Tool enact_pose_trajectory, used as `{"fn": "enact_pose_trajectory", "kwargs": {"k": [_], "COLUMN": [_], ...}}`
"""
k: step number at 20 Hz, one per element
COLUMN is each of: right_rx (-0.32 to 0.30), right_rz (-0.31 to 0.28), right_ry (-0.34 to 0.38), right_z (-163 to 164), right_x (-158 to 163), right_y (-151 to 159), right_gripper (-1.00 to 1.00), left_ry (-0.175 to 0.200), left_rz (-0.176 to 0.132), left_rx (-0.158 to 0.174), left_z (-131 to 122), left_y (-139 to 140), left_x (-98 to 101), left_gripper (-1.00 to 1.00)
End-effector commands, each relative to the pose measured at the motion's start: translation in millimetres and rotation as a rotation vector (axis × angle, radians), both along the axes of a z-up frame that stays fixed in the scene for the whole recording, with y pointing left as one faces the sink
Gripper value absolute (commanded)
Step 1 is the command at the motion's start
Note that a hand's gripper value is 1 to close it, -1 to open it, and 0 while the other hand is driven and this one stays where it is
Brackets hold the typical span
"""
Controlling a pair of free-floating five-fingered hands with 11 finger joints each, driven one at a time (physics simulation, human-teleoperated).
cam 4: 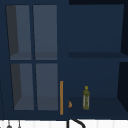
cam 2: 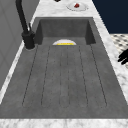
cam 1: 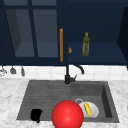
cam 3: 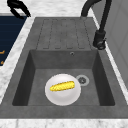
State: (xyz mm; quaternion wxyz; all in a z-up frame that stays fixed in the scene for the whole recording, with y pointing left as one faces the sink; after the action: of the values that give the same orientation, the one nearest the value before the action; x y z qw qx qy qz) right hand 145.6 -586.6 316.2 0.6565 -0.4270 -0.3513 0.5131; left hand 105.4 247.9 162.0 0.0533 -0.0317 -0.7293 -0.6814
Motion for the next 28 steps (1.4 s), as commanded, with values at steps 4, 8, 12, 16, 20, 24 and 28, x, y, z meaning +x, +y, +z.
{"fn": "enact_pose_trajectory", "kwargs": {"k": [4, 8, 12, 16, 20, 24, 28], "right_rx": [-0.162, -0.226, -0.287, -0.339, -0.385, -0.436, -0.437], "right_rz": [-0.01, -0.011, -0.018, -0.018, -0.018, -0.024, -0.033], "right_ry": [0.008, 0.037, 0.007, 0.003, 0.003, 0.026, 0.037], "right_z": [-24.1, -40.6, -59.4, -78.6, -98.8, -115.1, -125.6], "right_x": [26.3, 31.2, 40.4, 49.8, 59.8, 74.0, 88.6], "right_y": [-4.7, -4.1, 1.6, 7.8, 16.4, 29.8, 33.6], "right_gripper": [-1.0, -1.0, -1.0, -1.0, -1.0, -1.0, -1.0], "left_ry": [0.0, 0.0, 0.0, 0.0, 0.0, 0.0, 0.0], "left_rz": [0.0, 0.0, 0.0, 0.0, 0.0, 0.0, 0.0], "left_rx": [0.0, 0.0, 0.0, 0.0, 0.0, 0.0, 0.0], "left_z": [0.0, 0.0, 0.0, 0.0, 0.0, 0.0, 0.0], "left_y": [0.0, 0.0, 0.0, 0.0, 0.0, 0.0, 0.0], "left_x": [0.0, 0.0, 0.0, 0.0, 0.0, 0.0, 0.0], "left_gripper": [0.0, 0.0, 0.0, 0.0, 0.0, 0.0, 0.0]}}
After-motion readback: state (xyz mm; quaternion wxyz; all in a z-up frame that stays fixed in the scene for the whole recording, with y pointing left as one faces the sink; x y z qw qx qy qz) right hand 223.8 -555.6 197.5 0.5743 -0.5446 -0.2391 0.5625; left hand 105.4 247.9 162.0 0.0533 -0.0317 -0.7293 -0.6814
